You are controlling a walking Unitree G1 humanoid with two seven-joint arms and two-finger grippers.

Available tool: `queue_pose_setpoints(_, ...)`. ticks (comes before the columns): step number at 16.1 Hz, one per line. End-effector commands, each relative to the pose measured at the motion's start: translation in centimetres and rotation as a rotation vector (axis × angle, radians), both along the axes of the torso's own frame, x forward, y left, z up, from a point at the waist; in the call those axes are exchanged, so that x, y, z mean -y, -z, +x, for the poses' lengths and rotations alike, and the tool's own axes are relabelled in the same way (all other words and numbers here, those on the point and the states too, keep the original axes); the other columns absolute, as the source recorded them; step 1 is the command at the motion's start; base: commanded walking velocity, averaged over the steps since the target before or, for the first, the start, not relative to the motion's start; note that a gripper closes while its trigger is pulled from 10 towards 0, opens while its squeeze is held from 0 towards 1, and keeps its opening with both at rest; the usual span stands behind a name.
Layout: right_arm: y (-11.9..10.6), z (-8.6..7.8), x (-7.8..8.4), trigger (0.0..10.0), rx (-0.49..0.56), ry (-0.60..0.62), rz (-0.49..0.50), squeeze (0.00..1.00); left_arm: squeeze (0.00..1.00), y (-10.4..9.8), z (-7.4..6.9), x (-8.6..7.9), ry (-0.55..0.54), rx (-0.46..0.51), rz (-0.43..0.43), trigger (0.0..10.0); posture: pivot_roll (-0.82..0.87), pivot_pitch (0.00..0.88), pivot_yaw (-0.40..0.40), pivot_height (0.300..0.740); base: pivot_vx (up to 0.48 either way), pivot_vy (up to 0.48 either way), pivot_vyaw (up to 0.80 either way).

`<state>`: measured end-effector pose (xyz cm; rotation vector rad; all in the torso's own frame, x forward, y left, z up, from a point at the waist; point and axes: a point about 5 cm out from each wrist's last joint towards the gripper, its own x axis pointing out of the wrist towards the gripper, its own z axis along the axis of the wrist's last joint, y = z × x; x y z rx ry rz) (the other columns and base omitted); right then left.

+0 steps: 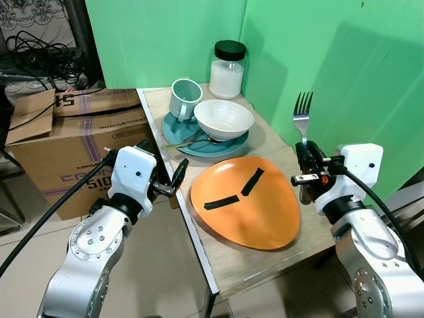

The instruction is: Setting the table

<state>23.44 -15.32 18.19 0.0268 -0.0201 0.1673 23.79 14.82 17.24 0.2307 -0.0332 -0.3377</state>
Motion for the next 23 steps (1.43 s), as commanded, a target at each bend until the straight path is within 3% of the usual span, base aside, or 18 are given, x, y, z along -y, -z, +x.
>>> queue_pose_setpoints(1,0.14,-0.05,0.23,10.0,0.001,0.014,-0.011,0.00,0.00,0.16,0.08,0.14,0.005,-0.005,-0.003,10.0,0.11,0.000,-0.076,0.740,-0.398,0.000,0.00)
queue_pose_setpoints(3,0.14,0.00,0.15,10.0,0.001,0.011,-0.008,0.00,0.00,0.16,0.06,0.11,0.004,-0.003,0.001,10.0,0.12,0.000,-0.078,0.740,-0.414,0.000,0.00)
queue_pose_setpoints(15,0.14,0.09,0.24,10.0,-0.014,0.013,0.024,0.00,0.00,-0.02,0.32,-0.09,-0.009,0.007,-0.011,10.0,0.11,0.000,-0.076,0.740,0.000,0.000,0.00)
queue_pose_setpoints(23,0.02,-0.57,1.10,10.0,-0.014,0.097,0.024,0.00,0.00,0.06,0.47,-0.45,-0.035,-0.003,-0.021,10.0,0.10,0.000,-0.063,0.740,0.000,0.000,-0.80)
